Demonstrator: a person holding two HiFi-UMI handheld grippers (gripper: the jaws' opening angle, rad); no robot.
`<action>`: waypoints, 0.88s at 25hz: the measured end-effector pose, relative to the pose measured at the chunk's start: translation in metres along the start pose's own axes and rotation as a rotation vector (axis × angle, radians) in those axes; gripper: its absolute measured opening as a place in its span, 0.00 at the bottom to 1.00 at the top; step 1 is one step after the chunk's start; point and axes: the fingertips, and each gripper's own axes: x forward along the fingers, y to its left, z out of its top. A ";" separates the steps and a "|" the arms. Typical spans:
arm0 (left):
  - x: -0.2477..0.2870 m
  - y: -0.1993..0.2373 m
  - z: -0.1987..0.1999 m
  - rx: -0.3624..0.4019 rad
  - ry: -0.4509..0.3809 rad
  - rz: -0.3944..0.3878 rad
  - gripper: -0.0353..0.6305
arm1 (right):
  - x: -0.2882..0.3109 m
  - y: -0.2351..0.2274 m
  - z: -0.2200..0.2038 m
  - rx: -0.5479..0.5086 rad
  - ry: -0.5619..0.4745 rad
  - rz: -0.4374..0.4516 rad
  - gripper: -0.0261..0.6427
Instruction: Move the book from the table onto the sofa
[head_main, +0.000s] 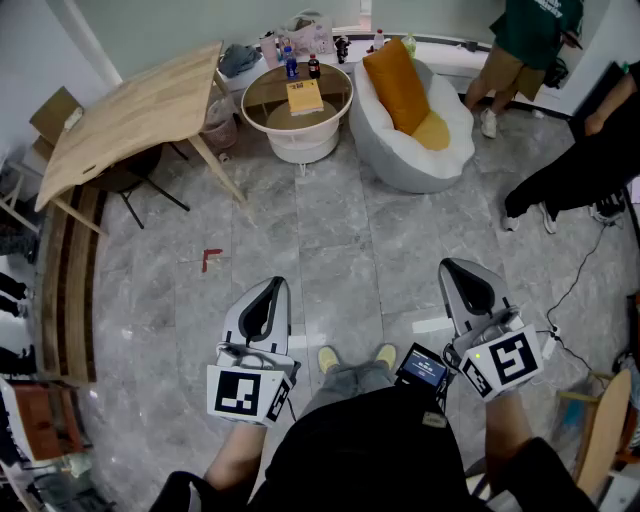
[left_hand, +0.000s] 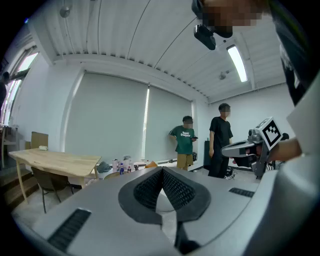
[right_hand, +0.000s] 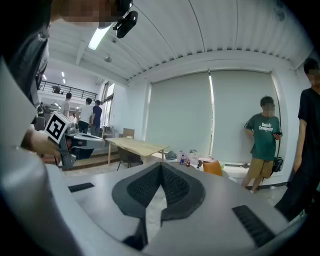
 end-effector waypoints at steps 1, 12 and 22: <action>0.000 0.000 0.000 0.002 0.000 -0.003 0.06 | -0.003 -0.004 -0.002 -0.013 0.010 -0.014 0.05; -0.001 0.021 0.005 -0.011 -0.012 -0.008 0.06 | 0.020 0.017 -0.009 0.069 -0.032 -0.001 0.05; -0.014 0.058 0.001 0.002 -0.022 0.000 0.06 | 0.045 0.058 0.001 0.158 -0.046 0.086 0.05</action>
